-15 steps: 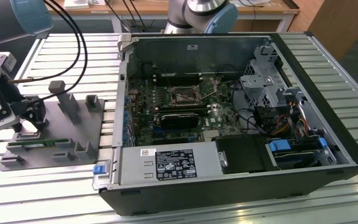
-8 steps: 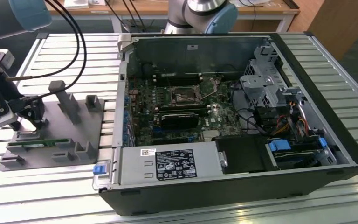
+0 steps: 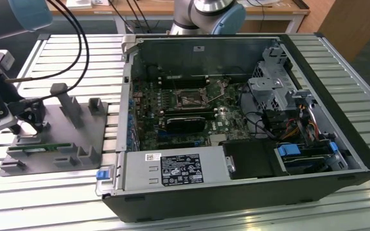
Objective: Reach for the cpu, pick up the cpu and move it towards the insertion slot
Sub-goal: 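Pick up the cpu and move it towards the insertion slot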
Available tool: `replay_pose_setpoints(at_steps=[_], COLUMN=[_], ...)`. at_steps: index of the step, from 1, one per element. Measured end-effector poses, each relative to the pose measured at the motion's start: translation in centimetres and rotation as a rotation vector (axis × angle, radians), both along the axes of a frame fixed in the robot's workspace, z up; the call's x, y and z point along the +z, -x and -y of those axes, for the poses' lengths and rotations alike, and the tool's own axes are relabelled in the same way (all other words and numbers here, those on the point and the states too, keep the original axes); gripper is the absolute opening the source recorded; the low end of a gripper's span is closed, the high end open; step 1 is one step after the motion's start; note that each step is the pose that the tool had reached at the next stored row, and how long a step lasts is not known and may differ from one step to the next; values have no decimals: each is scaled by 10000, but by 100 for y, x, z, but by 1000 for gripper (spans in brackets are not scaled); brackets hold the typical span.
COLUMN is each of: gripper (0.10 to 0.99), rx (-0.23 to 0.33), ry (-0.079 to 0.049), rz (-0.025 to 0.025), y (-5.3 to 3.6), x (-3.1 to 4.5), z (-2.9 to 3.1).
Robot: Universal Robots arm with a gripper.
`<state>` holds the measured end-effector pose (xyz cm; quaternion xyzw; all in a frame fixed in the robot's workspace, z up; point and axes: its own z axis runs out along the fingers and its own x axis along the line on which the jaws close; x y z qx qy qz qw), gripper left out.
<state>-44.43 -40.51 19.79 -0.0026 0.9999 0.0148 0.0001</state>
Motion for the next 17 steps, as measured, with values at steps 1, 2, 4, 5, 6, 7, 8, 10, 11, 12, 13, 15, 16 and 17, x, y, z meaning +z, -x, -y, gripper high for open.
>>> replay_pose_setpoints(at_steps=[1, 2, 4, 5, 6, 7, 8, 10, 11, 12, 13, 15, 16, 17], gripper=[541, 541, 541, 541, 541, 541, 541, 541, 541, 541, 541, 541, 541, 541], rx=[0, 0, 0, 0, 0, -1, -1, 1, 0, -1, 0, 0, 0, 0], ry=[1, 2, 3, 4, 4, 6, 9, 18, 22, 26, 31, 44, 50, 54], rz=[0, -1, -1, 1, 1, 1, 2, 1, 0, 0, 1, 0, 0, 1], y=[0, 0, 0, 0, 0, 0, 0, 0, 0, 0, 0, 0, 0, 0], x=[9, 19, 38, 47, 60, 74, 86, 107, 119, 133, 146, 170, 181, 193], z=[0, 0, -1, -1, -2, -6, -8, -9, -11, -12, -12, -14, -14, -14])
